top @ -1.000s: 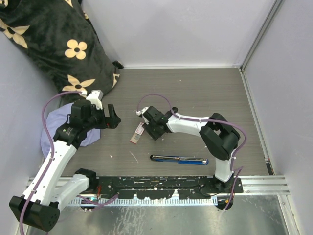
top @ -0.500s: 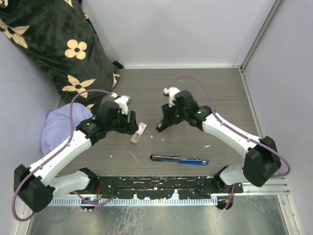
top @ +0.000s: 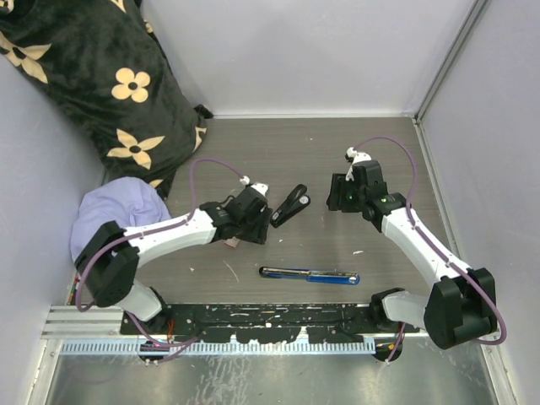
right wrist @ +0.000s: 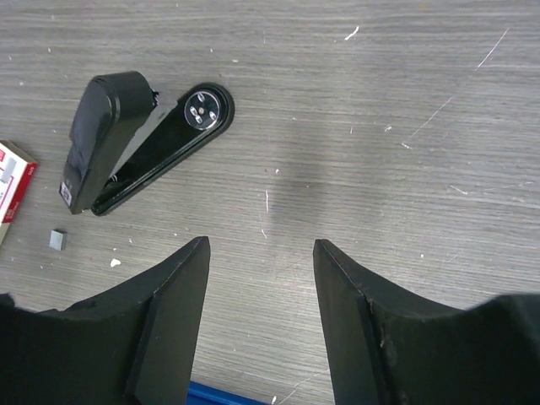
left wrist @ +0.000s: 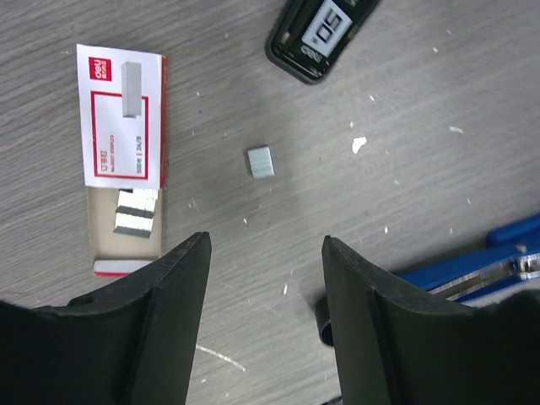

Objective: Load the staples into the stapler
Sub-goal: Pick up the staple from the center of the board.

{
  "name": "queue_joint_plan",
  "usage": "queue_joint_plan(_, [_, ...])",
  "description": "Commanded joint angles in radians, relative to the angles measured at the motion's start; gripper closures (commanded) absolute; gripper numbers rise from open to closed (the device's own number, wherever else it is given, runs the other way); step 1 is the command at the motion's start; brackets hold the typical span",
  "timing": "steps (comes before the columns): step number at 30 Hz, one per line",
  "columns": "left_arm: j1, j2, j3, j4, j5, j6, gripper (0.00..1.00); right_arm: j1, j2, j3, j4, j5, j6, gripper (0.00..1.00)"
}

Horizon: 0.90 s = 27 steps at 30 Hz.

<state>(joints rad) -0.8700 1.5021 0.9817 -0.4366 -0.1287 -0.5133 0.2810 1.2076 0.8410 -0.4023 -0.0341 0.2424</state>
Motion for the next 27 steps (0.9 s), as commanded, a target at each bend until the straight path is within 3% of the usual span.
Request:
queue_joint_plan(1, [-0.018, 0.069, 0.081, 0.069, -0.107, -0.054, 0.44, -0.005, -0.046, 0.005, 0.059, 0.026, 0.018, 0.41])
queue_joint_plan(10, [-0.047, 0.232, 0.192, 0.035, -0.14, -0.053, 0.52, -0.008, -0.062, -0.003, 0.061, 0.054, 0.018, 0.41])
queue_joint_plan(27, [-0.044, 0.321, 0.231, -0.008, -0.204, -0.082, 0.59, -0.011, -0.073, -0.014, 0.06, 0.072, 0.02, 0.39])
